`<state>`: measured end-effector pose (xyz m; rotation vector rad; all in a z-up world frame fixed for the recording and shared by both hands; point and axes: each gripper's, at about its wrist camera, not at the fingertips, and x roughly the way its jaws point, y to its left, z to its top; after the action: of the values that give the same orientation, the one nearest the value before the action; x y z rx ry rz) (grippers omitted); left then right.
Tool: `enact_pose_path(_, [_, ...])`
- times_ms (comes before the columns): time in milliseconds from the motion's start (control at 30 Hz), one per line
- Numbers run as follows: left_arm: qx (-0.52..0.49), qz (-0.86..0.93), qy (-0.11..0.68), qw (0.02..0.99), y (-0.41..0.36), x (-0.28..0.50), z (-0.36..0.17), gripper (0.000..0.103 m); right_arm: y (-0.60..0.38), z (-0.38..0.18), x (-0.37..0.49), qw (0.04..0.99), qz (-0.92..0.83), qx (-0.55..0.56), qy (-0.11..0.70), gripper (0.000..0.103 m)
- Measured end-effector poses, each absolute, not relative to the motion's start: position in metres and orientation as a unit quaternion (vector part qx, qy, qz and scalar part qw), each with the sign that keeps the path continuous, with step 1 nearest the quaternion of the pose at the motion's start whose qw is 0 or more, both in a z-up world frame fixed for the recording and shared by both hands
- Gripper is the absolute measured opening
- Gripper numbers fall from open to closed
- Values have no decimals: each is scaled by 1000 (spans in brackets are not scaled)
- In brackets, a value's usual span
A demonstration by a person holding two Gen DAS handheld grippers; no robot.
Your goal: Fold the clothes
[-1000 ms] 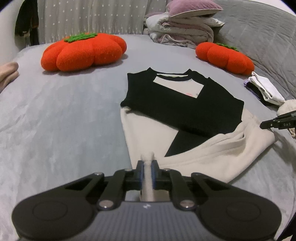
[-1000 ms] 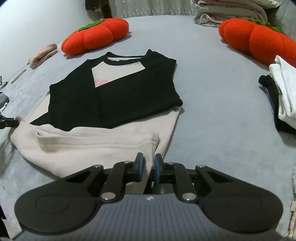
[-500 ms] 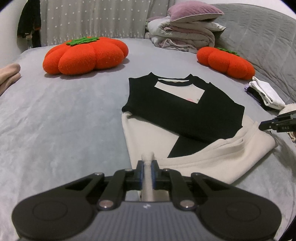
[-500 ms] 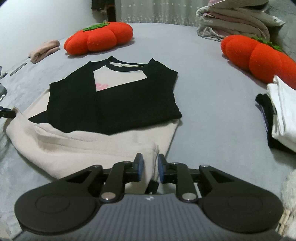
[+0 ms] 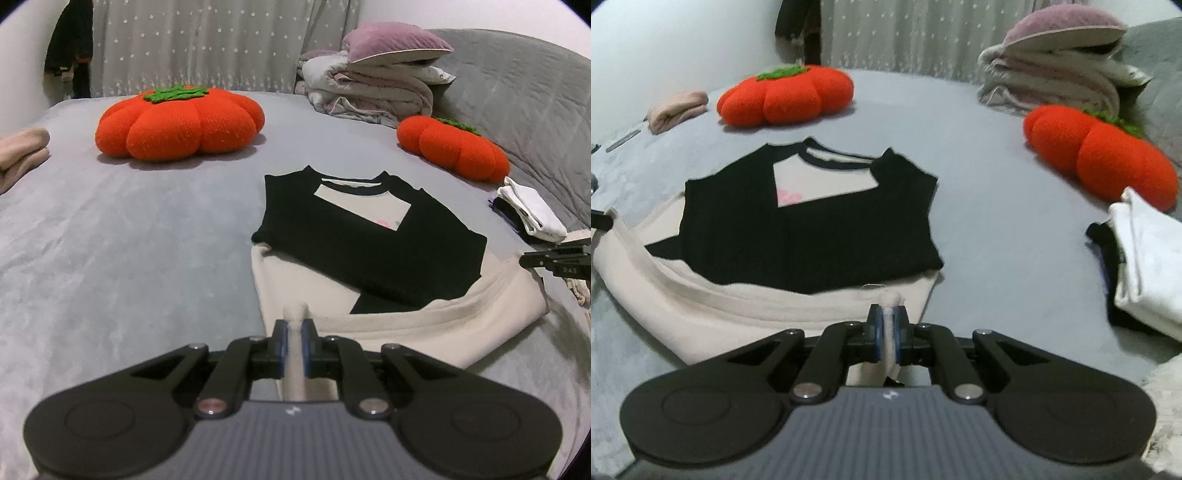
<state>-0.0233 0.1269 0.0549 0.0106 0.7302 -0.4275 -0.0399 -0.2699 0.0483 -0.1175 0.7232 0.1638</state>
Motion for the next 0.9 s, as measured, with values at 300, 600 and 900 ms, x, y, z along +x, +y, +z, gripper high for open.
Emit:
enact_pose_path(300, [-9, -202, 348, 915, 131, -18, 58, 8, -272, 55, -47, 939, 59, -68, 332, 6])
enact_pose_path(600, [-4, -168, 328, 930, 121, 15, 61, 7, -270, 50, -26, 947, 12, -71, 313, 5])
enact_pose_path(900, [23, -146, 303, 942, 92, 64, 68, 7, -273, 55, 0, 959, -35, -67, 273, 5])
